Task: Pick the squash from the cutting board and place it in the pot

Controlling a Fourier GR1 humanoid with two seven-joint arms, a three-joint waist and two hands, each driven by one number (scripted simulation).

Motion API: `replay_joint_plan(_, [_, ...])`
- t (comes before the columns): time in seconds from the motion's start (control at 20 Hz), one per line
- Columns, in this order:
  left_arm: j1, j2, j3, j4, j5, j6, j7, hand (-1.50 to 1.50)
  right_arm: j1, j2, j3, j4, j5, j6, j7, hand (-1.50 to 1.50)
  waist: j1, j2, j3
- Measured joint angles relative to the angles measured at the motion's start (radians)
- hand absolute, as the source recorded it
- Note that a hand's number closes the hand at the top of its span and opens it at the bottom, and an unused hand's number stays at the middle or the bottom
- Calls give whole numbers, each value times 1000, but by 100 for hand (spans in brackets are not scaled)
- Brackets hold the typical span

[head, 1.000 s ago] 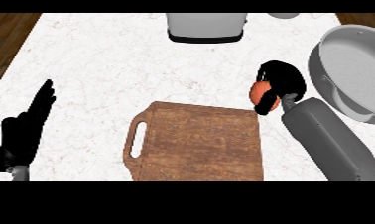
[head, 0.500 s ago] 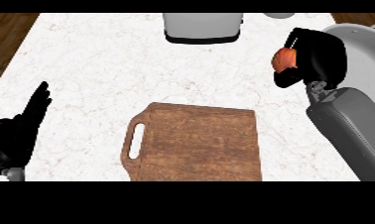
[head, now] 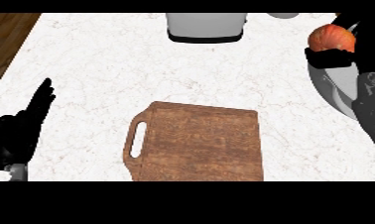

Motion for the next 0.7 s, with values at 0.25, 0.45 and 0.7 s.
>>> replay_joint_plan(0.25, [-4,-25,2,16,-25,3,-19,0,-21,-19,-126,116,-43,-49,-145,150,7,2,0])
replay_joint_plan(0.45, [2,-11,28,0,-14,-28,-10,0,-57,-43,-210,242,-80,-66,-273,150,13,4,0])
replay_joint_plan(0.7, [-28,-33,24,35,-37,-29,-19,0,-141,-77,-282,490,-95,-95,-446,150,19,7,1])
